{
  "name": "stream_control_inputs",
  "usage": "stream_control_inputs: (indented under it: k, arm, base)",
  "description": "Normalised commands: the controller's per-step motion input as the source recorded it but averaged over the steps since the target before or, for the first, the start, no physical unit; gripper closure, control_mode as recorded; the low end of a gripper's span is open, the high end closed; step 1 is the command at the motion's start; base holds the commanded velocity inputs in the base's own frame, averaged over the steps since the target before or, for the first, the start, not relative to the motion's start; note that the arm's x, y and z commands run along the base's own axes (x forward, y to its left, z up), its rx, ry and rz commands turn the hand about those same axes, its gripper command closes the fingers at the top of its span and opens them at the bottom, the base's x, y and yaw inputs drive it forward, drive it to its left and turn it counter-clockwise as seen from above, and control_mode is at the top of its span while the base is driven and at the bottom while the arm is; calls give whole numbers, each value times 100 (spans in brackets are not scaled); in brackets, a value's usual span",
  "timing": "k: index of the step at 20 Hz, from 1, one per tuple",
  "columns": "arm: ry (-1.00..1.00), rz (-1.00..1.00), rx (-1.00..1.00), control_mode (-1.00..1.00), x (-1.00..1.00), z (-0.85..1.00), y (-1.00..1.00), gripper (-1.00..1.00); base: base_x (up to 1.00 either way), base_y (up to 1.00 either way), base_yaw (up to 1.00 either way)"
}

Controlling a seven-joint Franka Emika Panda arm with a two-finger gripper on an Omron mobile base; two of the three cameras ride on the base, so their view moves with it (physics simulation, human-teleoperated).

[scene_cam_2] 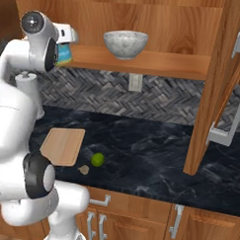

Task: Open the cabinet. Place the bowl and condiment on the counter. Then place the lime and garlic on the cutting board.

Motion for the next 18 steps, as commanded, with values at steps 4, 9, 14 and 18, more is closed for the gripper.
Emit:
stream_control_inputs:
  k: [4,9,14,18]
  arm:
    - [-8,0,7,-100,-100,54,-25,100]
    - [-2,0,5,-100,-100,57,-6,100]
    - [0,0,2,-100,-100,22,0,100]
    - [0,0,0,-100,-66,-15,0,100]
  base:
    - [0,0,0]
    - [0,0,0]
    - [0,0,0]
    - [0,0,0]
